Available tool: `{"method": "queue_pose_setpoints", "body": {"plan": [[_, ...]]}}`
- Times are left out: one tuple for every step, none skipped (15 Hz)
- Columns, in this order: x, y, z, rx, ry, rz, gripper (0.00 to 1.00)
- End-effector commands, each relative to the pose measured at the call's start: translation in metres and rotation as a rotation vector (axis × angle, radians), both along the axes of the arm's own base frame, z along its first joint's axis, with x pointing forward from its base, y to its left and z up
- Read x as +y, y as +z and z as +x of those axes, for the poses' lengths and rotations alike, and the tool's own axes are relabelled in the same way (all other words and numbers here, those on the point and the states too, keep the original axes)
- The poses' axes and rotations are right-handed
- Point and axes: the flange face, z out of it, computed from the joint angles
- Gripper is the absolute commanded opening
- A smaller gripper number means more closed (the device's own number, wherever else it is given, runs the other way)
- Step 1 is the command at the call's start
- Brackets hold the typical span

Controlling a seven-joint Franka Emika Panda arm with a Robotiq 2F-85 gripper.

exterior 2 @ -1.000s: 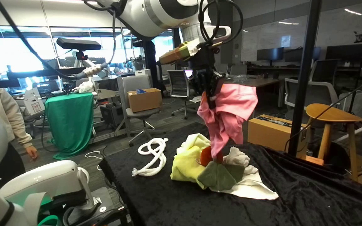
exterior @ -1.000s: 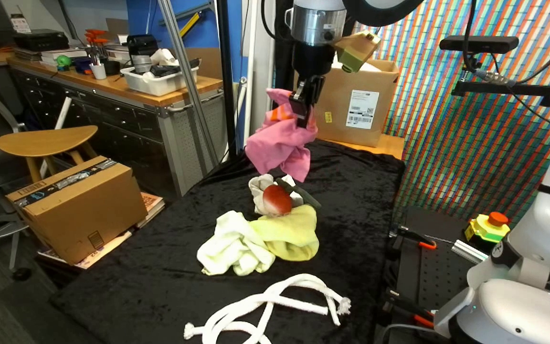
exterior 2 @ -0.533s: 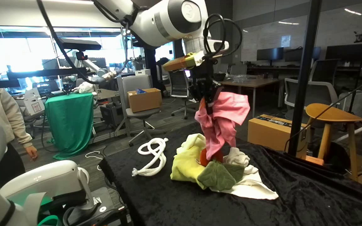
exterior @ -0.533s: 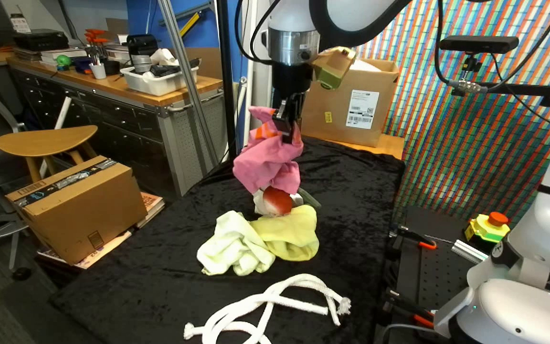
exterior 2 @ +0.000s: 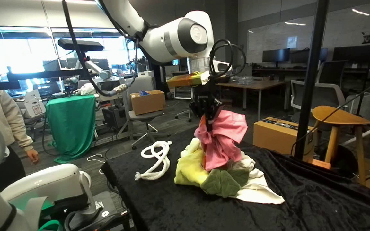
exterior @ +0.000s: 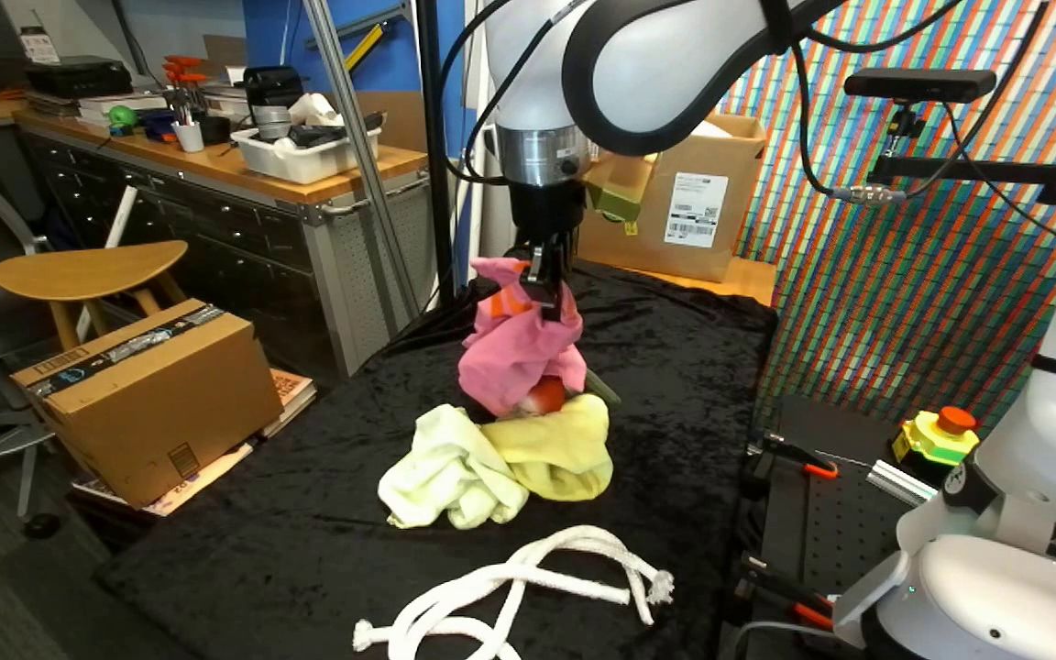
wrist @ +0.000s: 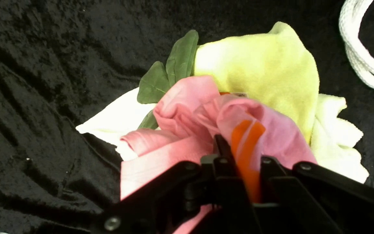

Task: Move the green towel, the beetroot plushy, the pink shirt and the rope to the middle of the table

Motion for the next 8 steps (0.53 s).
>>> {"method": "queue_pose_setpoints", "body": {"plan": [[0.020, -0.007, 0.001, 0.022, 0.062, -0.004, 0.05], [0.025, -0.011, 0.000, 0.022, 0.074, 0.001, 0.05], [0.028, -0.014, 0.000, 0.025, 0.084, 0.000, 0.05], [0.031, -0.018, -0.001, 0.031, 0.093, 0.000, 0.05], [0.033, -0.020, -0.002, 0.032, 0.102, -0.001, 0.06], [0.034, -0.022, -0.002, 0.038, 0.107, 0.002, 0.09], [0.034, -0.023, -0.002, 0.037, 0.107, 0.000, 0.36], [0.033, -0.024, -0.002, 0.038, 0.106, 0.003, 0.37]]}}
